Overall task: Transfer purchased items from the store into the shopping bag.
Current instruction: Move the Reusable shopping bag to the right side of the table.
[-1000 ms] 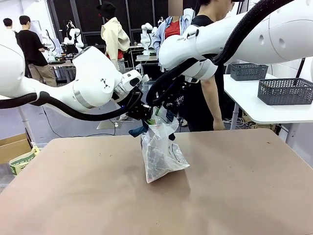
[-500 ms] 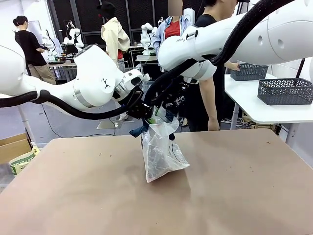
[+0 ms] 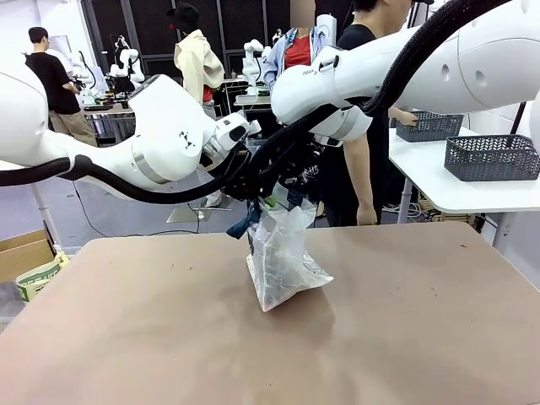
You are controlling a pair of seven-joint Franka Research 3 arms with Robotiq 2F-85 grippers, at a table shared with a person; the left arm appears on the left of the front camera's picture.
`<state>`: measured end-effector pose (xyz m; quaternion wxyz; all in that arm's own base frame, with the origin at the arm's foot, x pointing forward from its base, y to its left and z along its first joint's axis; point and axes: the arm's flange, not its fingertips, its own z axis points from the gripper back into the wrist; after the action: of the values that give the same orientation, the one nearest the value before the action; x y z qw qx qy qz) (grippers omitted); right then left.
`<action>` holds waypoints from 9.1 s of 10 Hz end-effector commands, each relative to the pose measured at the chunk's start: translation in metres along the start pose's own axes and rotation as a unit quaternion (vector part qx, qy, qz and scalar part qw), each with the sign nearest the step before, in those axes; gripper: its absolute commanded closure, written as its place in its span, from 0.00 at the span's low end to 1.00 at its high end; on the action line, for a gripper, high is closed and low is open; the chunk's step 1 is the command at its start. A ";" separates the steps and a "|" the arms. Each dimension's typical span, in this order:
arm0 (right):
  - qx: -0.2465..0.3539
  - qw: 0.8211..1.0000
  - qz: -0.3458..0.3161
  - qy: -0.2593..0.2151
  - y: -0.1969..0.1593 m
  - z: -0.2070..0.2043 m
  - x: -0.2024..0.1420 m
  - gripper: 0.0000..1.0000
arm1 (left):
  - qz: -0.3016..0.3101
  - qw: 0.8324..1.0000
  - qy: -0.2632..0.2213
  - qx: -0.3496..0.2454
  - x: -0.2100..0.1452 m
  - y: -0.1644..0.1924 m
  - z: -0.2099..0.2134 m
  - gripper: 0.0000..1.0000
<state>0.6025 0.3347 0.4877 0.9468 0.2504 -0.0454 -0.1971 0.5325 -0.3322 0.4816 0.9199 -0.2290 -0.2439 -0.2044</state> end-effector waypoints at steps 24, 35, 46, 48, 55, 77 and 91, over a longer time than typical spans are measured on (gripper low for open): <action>0.055 0.997 -0.038 0.028 0.001 -0.014 -0.005 1.00 | 0.032 0.994 -0.080 0.073 0.025 -0.036 -0.057 0.92; 0.047 0.998 -0.046 0.013 -0.007 0.003 -0.011 1.00 | -0.006 0.996 -0.063 0.059 0.008 -0.006 -0.008 1.00; 0.056 0.998 -0.038 -0.004 -0.004 0.009 -0.001 0.58 | -0.019 0.997 -0.053 0.060 0.005 -0.017 -0.021 1.00; 0.070 0.995 -0.063 -0.014 -0.018 0.031 0.005 0.20 | -0.019 0.997 -0.053 0.060 0.005 -0.017 -0.021 1.00; 0.018 0.997 0.070 0.009 -0.094 0.113 0.022 0.00 | -0.019 0.997 -0.053 0.060 0.005 -0.017 -0.021 1.00; -0.129 0.737 0.651 -0.129 -0.083 0.188 -0.069 0.00 | -0.211 0.974 -0.004 0.088 0.021 0.028 0.104 1.00; -0.129 0.737 0.651 -0.129 -0.083 0.188 -0.069 0.00 | -0.264 0.958 0.031 0.106 -0.036 0.110 0.175 1.00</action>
<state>0.4783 0.2115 0.6142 0.8480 0.0109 -0.2976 0.4385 0.4915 -0.1447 0.5455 0.8609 -0.0527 -0.2742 -0.4254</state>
